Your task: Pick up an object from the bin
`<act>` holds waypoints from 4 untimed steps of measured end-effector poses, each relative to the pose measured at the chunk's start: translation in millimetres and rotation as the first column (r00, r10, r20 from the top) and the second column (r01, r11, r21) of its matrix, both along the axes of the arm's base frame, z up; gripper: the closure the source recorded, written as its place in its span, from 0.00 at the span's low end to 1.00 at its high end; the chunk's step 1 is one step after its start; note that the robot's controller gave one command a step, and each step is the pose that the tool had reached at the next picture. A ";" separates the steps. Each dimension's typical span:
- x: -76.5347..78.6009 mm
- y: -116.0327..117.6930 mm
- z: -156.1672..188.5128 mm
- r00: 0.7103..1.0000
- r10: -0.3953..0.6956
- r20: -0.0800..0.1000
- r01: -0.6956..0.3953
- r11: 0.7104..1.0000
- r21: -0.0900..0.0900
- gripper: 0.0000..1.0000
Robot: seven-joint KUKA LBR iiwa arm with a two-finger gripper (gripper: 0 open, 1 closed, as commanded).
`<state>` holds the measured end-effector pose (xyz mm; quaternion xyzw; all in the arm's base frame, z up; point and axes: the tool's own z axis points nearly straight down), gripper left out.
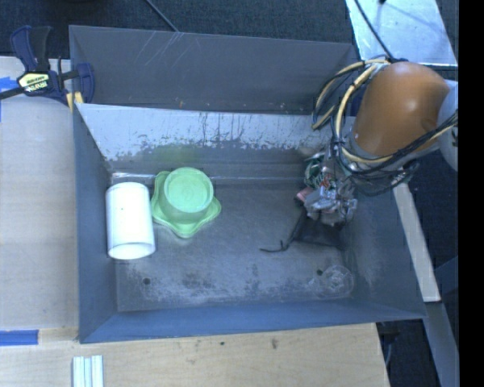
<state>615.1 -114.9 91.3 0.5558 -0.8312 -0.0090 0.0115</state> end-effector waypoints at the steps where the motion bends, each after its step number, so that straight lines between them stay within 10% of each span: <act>1: 5.7 0.5 23.6 1.000 0.002 0.026 -0.002 1.000 -0.001 1.00; 4: 7.1 0.9 42.1 0.999 0.000 0.034 0.000 1.000 -0.001 1.00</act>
Offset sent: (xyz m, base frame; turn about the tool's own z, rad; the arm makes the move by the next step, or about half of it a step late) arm -0.0001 0.0001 0.0057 0.0001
